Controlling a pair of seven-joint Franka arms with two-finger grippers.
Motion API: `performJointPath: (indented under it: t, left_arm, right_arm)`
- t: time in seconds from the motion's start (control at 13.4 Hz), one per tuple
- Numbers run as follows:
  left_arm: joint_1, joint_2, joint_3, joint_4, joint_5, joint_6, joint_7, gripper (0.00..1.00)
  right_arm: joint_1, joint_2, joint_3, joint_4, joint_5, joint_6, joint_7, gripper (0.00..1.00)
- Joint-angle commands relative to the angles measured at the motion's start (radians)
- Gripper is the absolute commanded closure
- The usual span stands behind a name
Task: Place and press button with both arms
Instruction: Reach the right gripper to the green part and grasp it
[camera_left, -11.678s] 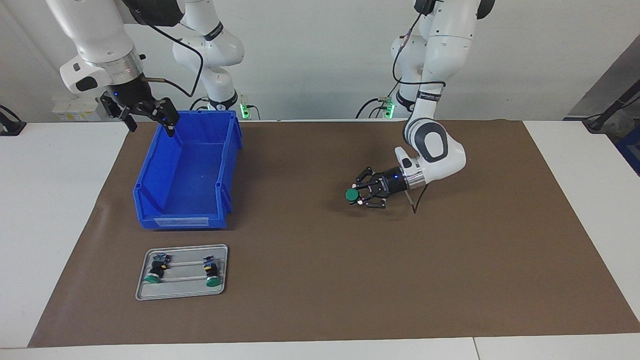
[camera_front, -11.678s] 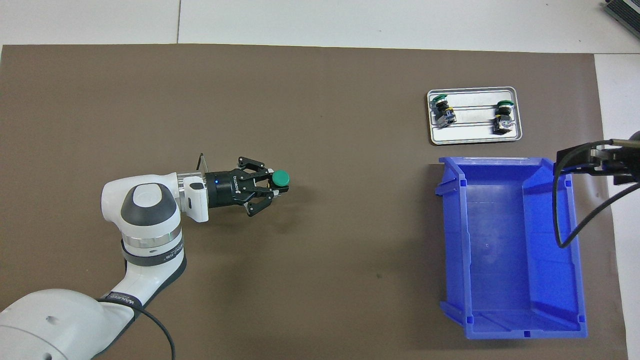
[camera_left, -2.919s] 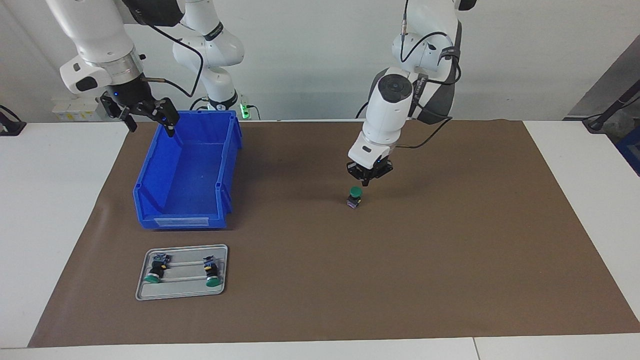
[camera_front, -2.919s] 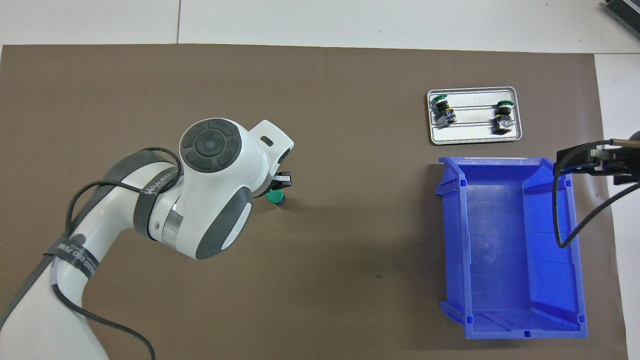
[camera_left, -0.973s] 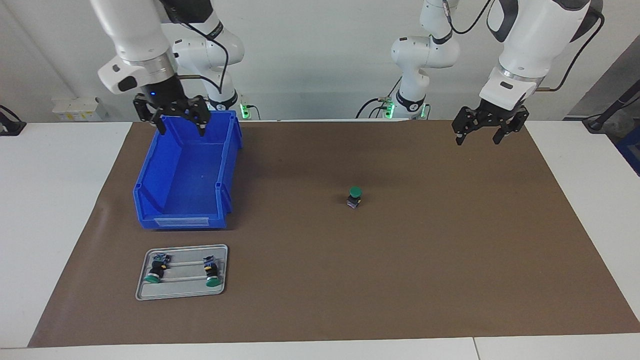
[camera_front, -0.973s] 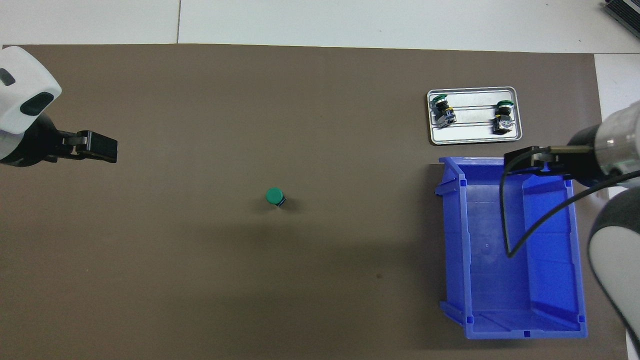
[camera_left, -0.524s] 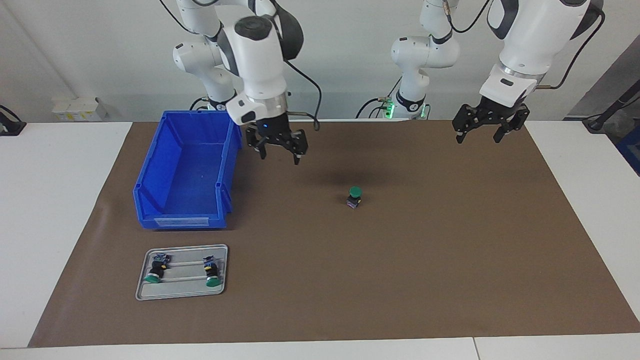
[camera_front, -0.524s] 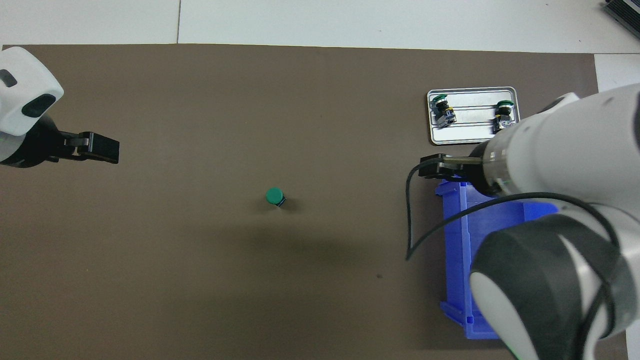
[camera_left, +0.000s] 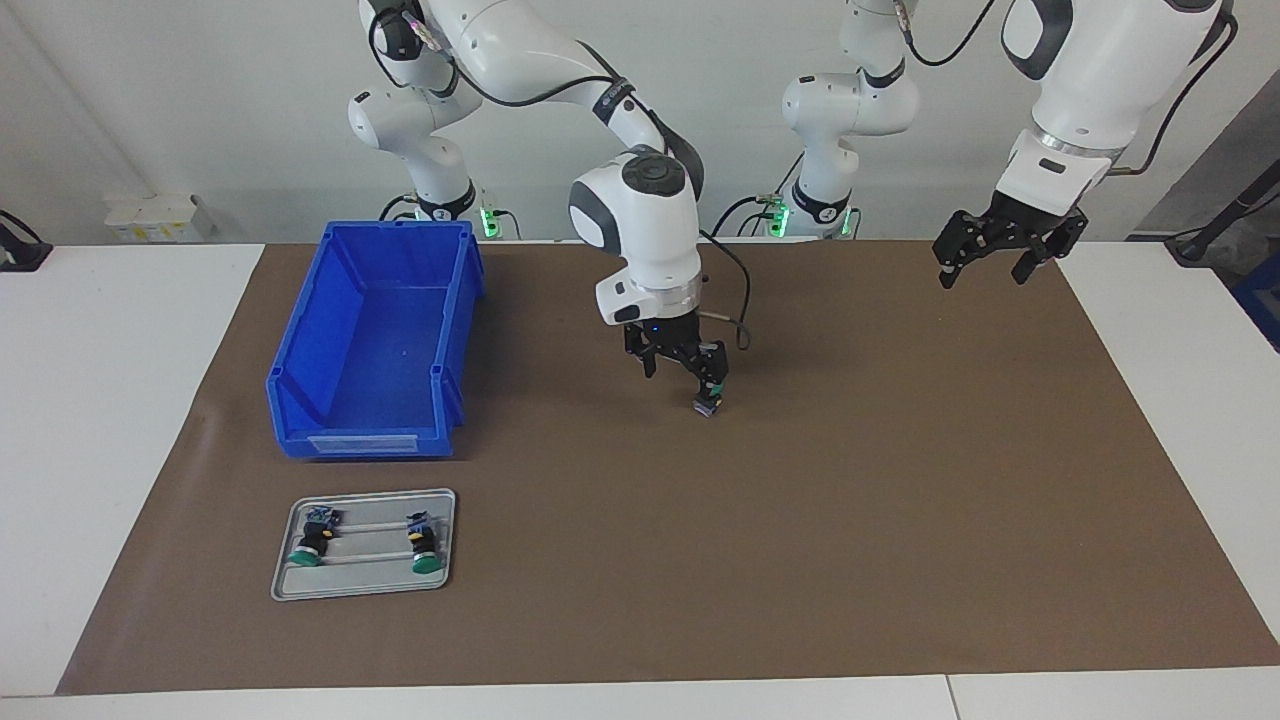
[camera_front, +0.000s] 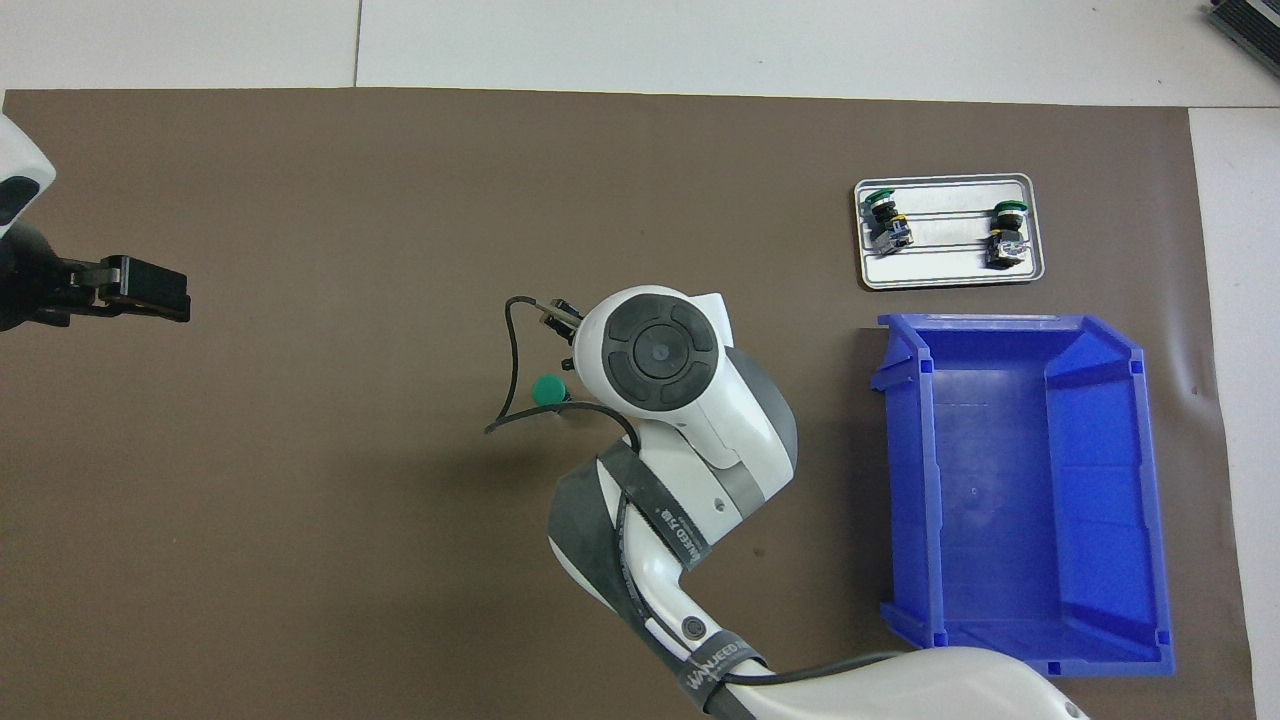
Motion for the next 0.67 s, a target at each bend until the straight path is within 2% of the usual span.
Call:
performJointPath:
  t: [0.0,0.6]
  left_arm:
    - [0.01,-0.02,-0.009,-0.017,0.012,-0.008,0.01,0.0]
    - [0.01,-0.021,-0.007,-0.017,0.012,-0.01,0.01,0.0]
  right_arm:
    - [0.038,0.125,-0.007,0.102,-0.034,0.033,0.039,0.0]
    - [0.053,0.091,-0.007,-0.016,-0.045,0.036,0.034,0.0]
